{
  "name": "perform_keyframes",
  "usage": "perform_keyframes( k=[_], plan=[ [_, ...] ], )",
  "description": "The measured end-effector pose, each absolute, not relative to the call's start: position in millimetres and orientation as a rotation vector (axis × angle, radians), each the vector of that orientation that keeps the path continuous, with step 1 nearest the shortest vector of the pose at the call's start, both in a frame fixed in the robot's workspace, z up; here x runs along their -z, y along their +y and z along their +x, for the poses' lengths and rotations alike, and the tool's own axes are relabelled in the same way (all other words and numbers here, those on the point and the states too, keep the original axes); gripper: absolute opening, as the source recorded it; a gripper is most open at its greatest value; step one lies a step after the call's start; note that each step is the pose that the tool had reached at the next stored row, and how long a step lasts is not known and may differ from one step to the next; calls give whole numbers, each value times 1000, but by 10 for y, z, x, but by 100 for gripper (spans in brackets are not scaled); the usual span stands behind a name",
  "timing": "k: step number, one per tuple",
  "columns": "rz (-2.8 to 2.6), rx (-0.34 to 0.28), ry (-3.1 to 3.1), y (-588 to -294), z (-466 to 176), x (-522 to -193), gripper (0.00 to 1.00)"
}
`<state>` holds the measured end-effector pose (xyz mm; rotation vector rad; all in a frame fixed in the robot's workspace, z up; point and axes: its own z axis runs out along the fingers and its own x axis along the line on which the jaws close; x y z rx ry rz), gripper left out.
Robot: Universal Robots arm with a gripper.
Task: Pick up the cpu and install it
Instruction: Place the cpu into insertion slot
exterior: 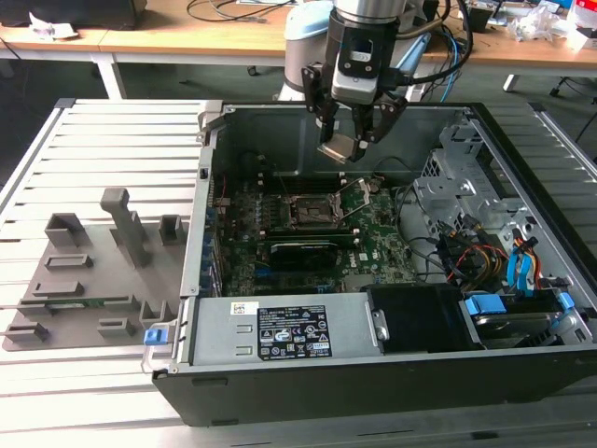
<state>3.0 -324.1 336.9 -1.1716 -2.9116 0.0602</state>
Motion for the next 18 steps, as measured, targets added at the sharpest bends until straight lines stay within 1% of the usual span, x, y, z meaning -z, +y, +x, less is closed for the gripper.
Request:
perform_keyframes(
  k=[18],
  plan=[
    [-1320,-68,-2847,-3241,30,-3366,55]
  ],
)
